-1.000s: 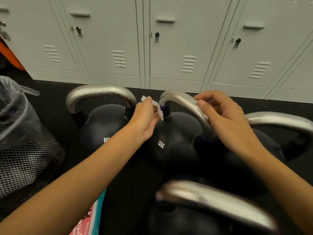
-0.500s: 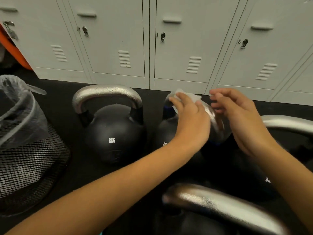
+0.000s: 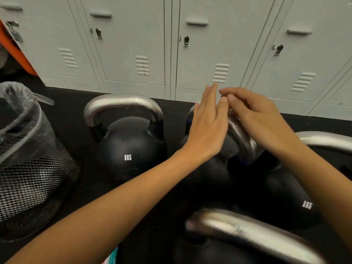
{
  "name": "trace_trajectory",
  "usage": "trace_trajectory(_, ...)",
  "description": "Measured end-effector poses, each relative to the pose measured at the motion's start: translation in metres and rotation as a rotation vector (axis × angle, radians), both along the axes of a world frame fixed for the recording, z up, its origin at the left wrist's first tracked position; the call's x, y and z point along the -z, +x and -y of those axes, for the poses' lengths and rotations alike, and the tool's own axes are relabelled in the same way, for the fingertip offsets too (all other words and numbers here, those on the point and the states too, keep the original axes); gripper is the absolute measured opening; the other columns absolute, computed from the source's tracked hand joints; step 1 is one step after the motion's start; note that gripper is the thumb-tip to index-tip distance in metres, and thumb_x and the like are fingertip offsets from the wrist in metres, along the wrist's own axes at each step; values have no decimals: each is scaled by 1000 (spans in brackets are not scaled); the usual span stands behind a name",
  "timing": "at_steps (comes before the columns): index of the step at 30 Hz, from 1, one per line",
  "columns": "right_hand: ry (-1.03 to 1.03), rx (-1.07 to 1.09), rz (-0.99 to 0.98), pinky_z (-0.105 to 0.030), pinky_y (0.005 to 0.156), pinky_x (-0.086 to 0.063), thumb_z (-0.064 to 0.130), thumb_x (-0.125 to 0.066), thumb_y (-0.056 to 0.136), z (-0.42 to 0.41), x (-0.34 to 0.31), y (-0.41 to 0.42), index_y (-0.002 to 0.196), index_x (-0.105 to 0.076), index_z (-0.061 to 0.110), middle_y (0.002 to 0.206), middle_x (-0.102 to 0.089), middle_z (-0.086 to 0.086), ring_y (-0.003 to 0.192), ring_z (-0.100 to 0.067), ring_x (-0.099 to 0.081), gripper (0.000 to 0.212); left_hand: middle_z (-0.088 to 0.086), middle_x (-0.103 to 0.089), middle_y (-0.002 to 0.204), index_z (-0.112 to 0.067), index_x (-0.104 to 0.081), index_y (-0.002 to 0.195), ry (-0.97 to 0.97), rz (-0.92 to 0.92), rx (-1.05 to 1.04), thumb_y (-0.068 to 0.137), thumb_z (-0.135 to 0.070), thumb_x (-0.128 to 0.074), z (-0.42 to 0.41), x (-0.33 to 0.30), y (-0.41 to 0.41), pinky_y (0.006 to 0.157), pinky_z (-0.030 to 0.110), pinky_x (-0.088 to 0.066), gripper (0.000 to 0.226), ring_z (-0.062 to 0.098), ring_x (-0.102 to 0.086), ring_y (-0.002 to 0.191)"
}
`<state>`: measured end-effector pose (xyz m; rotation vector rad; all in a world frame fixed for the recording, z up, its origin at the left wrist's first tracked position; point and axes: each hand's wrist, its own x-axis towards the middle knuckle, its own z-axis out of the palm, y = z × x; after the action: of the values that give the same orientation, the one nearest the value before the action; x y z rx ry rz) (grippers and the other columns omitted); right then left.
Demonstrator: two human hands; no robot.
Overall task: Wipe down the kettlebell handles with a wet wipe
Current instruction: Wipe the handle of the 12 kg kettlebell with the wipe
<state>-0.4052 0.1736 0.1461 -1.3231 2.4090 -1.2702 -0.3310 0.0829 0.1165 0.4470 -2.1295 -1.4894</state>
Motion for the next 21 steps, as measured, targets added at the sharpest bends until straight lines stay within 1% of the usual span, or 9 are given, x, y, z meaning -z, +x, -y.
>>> trace_trajectory(3, 151, -45, -178, -3, 84, -40, 29, -46, 103, 7, -9, -3, 119, -69, 29, 95, -63, 28, 88, 9, -58, 28, -6, -8, 161, -26, -16, 152, 45, -88, -5, 104, -34, -29, 7, 5, 5, 113, 12, -14, 50, 4, -14, 145)
trace_trajectory(4, 199, -32, -246, -11, 88, -43, 31, -48, 102, 9, -11, -6, 116, -71, 29, 95, -67, 22, 88, 3, -58, 27, -5, -12, 161, -25, -19, 151, 47, -105, -13, 104, -33, -30, 11, 8, 6, 110, 7, -17, 49, 3, -18, 144)
trace_trajectory(6, 298, 18, -389, -36, 94, -44, 34, -52, 99, 12, -15, -7, 113, -73, 27, 98, -70, 11, 98, -15, -58, 26, -3, -19, 159, -22, -30, 147, -7, -124, -46, 104, -28, -35, 19, 13, 9, 113, 12, -19, 44, 4, -21, 143)
trace_trajectory(8, 368, 40, -382, -35, 89, -42, 30, -54, 97, 15, -19, -6, 111, -73, 22, 102, -71, 2, 104, -23, -58, 25, 0, -28, 155, -19, -39, 141, -91, -120, -105, 101, -20, -42, 28, 23, 13, 113, 14, -20, 39, 5, -24, 141)
trace_trajectory(11, 458, 28, -275, -38, 79, -51, 23, -50, 97, 25, -23, -8, 102, -74, 10, 97, -73, -14, 93, -31, -63, 28, 1, -36, 147, -16, -43, 136, -127, -51, -189, 97, -12, -48, 35, 44, 22, 102, -2, -17, 40, 4, -30, 134)
trace_trajectory(13, 512, 42, -160, -41, 78, -51, 29, -50, 97, 37, -21, -16, 97, -69, -1, 89, -70, -21, 83, -33, -63, 36, -2, -32, 150, -18, -38, 140, -131, 28, -190, 97, -14, -49, 36, 59, 27, 99, -4, -13, 45, 5, -26, 137)
trace_trajectory(15, 529, 63, 61, -41, 75, -51, 38, -52, 97, 52, -18, -24, 95, -66, -4, 84, -67, -22, 74, -28, -59, 44, -5, -26, 153, -20, -30, 146, -125, 100, -156, 97, -16, -49, 36, 68, 31, 102, 3, -12, 53, 5, -20, 139)
trace_trajectory(19, 619, 17, 602, -29, 64, -57, 49, -47, 99, 78, -23, -38, 105, -63, 5, 80, -73, -12, 67, -21, -69, 47, -6, -22, 155, -19, -16, 152, -105, 193, -79, 98, -19, -48, 40, 75, 35, 108, 14, -13, 63, 3, -15, 140)
trace_trajectory(21, 724, 0, 682, -27, 54, -57, 54, -44, 98, 88, -27, -43, 111, -62, 3, 77, -73, -11, 59, -19, -70, 56, -5, -24, 155, -18, -12, 153, -114, 226, -52, 98, -22, -48, 40, 77, 35, 115, 21, -14, 66, 5, -15, 142)
